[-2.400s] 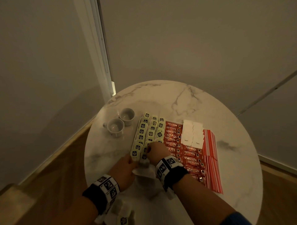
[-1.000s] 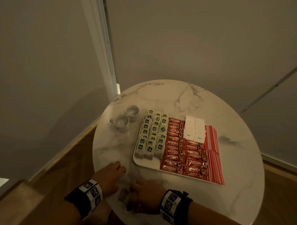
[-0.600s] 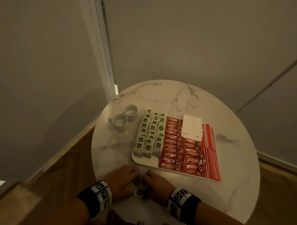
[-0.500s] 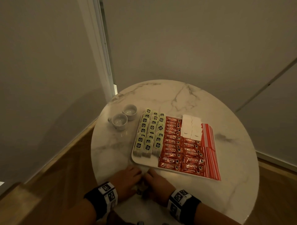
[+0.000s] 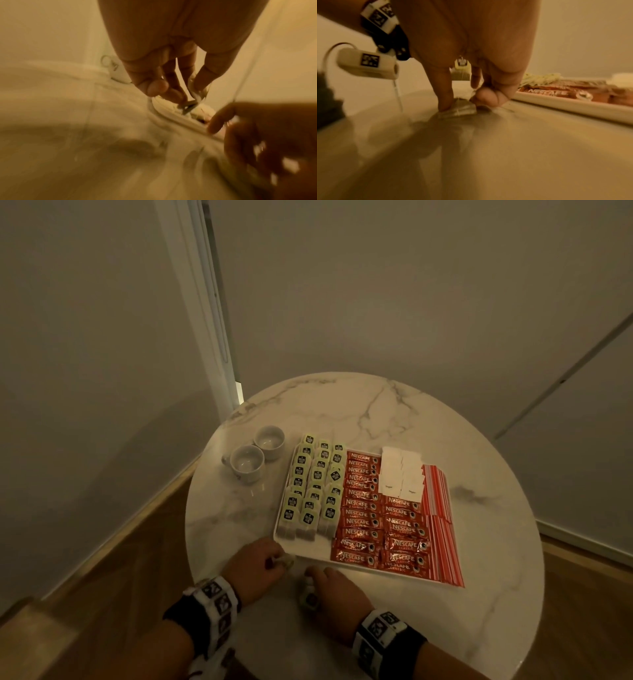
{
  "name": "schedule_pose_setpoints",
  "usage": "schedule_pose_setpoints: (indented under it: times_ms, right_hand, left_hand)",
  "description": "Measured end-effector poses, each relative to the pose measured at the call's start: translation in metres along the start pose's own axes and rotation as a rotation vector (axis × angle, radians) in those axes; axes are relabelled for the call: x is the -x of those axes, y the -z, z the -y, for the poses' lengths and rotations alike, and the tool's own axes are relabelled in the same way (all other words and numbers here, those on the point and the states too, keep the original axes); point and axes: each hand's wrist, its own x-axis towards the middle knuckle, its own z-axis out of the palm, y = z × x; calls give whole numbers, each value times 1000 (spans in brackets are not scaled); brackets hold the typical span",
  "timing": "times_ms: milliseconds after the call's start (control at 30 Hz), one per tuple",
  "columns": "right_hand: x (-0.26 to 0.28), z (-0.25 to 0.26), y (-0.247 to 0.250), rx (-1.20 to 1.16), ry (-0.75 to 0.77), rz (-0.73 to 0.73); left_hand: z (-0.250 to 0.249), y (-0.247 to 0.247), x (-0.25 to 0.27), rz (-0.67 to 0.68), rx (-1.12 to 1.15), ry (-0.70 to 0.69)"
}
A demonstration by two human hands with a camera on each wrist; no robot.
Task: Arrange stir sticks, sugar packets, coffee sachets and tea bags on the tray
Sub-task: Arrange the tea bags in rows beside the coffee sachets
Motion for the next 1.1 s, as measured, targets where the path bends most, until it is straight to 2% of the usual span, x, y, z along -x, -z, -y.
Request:
schedule_pose_setpoints:
  times_ms: [67,133,233,400,467,567,667,800,900,1000,1100]
  right_hand:
    - [-4,-3,1,-39,-20,10]
    - [-7,-5,2,-23,-13,26]
    - [-9,-8,3,7,9,51]
    - [-11,-14,8,-14,4,95]
    - [-10,-14,9,19,32,108]
    - [-8,-16,13,46,59,76]
    - [-9,-18,20,29,74,58]
    - [-9,-16,19,131,151,191]
    - [-12,-18,10,188,157,227]
    - [-9,-19,14,268,140,184]
    - [-7,-22,16,298,213,207]
  left_hand:
    - [-10,8,-8,-12,242,101]
    - [-17,13,-18,-10,383,144]
    - [-25,17,-36,36,443,216]
    - [-23,16,-52,202,438,347]
    - [-20,15,-57,154,413,368]
    - [-16,14,-60,11,371,396]
    - [-13,11,-60,-50,279,328]
    - [-10,6,-58,-82,46,238]
    - [-10,5,-60,-59,-100,105]
    - [-11,7,-63,-28,-132,36]
    - [-13,10,-67,-27,-141,1]
